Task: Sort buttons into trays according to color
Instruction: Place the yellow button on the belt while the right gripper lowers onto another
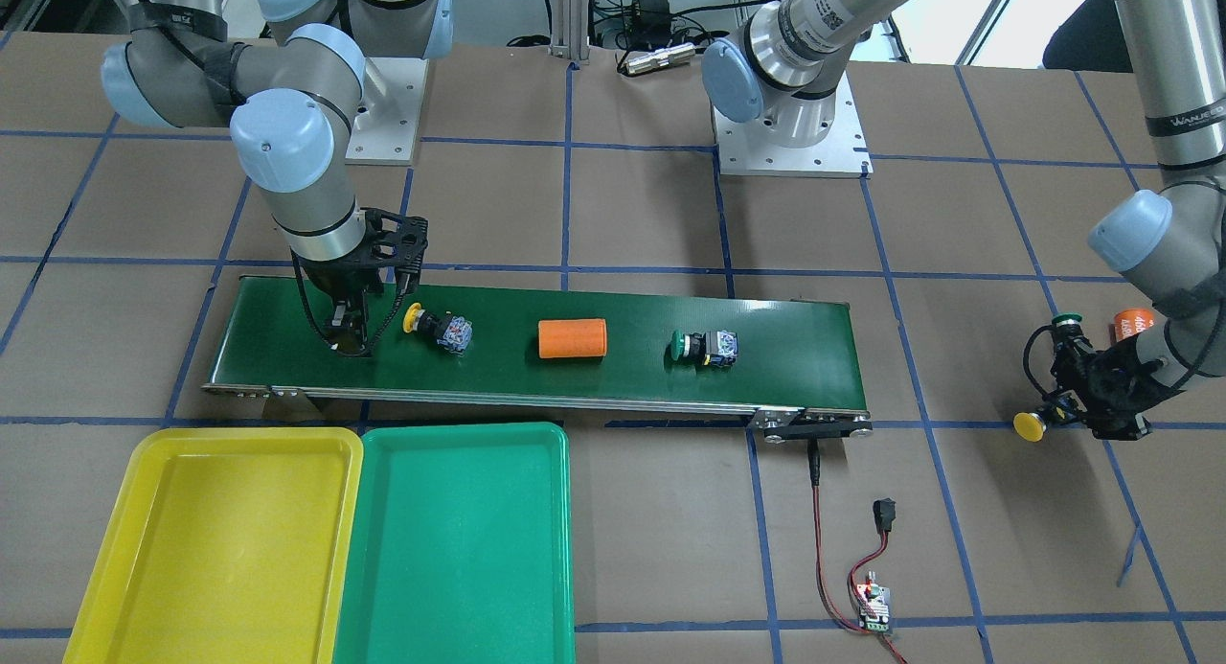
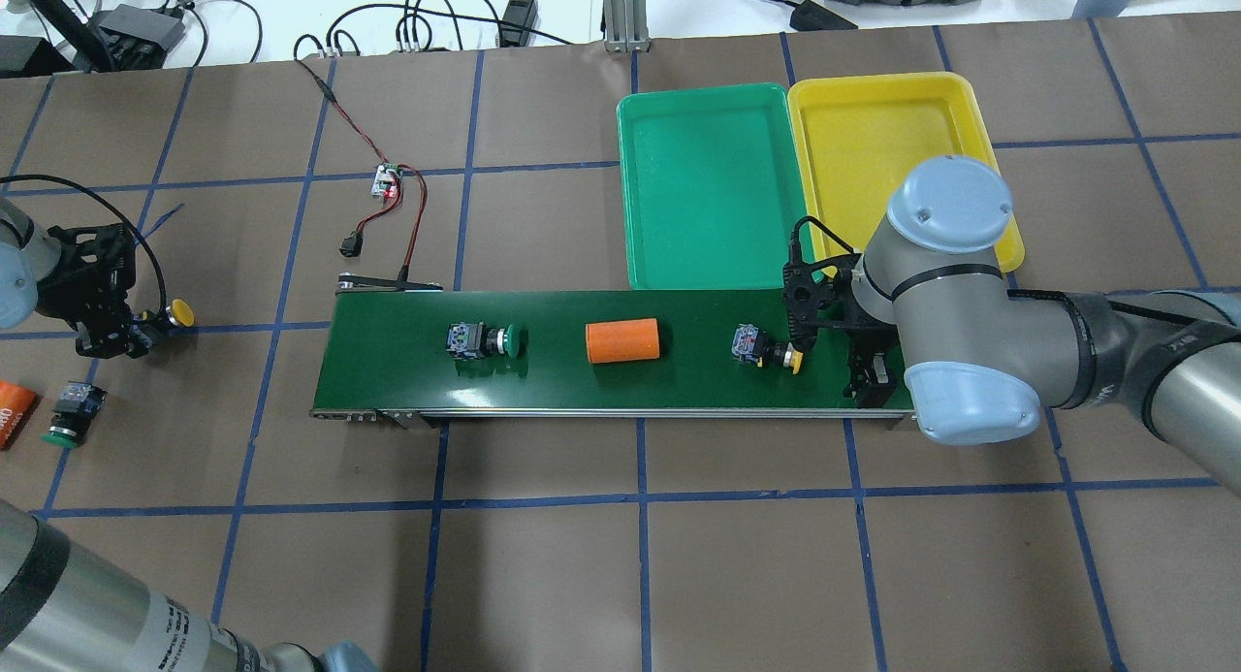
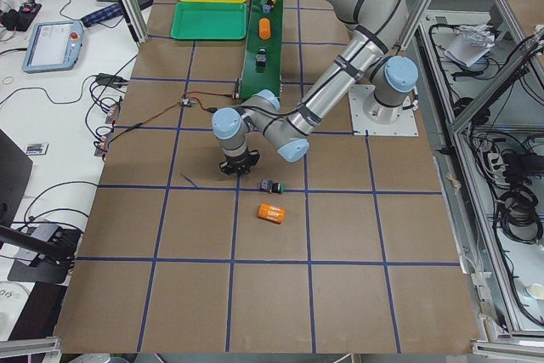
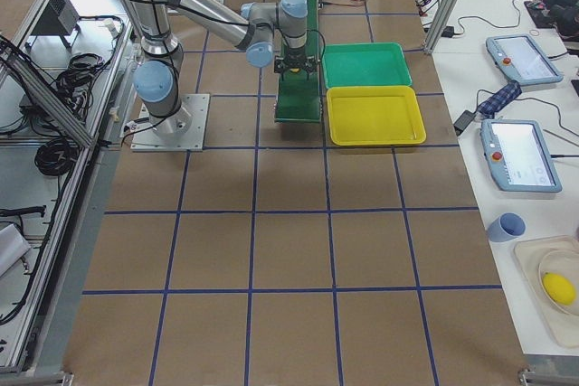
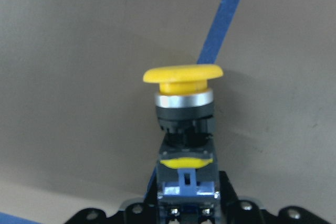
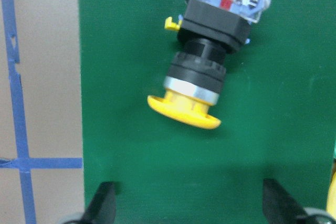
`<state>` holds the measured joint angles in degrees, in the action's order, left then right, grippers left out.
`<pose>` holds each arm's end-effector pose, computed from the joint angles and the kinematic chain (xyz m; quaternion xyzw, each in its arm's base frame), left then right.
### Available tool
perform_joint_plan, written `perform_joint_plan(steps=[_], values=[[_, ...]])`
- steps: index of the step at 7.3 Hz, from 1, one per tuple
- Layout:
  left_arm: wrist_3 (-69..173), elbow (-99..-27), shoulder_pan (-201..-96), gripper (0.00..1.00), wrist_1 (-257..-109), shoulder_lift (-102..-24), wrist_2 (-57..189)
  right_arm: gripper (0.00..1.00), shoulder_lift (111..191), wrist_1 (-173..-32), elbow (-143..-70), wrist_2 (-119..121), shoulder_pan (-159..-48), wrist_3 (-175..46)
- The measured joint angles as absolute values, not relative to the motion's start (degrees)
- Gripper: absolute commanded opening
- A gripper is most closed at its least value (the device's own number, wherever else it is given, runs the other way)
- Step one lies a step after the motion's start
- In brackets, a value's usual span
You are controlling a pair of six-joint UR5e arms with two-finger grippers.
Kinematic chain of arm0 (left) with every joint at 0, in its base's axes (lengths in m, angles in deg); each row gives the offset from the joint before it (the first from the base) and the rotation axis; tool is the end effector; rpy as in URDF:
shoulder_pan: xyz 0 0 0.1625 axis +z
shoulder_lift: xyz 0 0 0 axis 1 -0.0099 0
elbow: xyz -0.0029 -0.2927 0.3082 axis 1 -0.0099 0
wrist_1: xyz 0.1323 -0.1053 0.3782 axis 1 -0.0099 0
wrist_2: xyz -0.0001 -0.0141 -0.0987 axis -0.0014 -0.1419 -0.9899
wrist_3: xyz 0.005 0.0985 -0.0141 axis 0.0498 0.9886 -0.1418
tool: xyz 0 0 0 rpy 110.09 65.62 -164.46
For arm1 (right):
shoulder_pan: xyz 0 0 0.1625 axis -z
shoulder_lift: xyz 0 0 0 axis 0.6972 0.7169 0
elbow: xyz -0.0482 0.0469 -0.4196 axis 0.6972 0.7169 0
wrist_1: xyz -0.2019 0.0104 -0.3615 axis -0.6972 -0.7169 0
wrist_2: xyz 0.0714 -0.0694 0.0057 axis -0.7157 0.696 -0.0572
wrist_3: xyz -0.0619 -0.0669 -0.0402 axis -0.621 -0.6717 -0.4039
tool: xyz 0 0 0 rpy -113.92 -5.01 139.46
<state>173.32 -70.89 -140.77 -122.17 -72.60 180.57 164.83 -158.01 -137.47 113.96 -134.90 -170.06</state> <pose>0.2796 -0.5549 0.1860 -0.5597 -0.8276 -0.0337 0.0243 0.1385 -0.4476 0.2380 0.7058 -0.7081 0.0125 0.0133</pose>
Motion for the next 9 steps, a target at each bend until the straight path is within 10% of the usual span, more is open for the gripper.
perform_joint_plan(steps=[9], values=[[167.27,-86.25,-165.03,0.00,-127.86,-50.42,170.19,1.00,164.76,-158.01,-137.48,113.86,-134.90,-170.06]])
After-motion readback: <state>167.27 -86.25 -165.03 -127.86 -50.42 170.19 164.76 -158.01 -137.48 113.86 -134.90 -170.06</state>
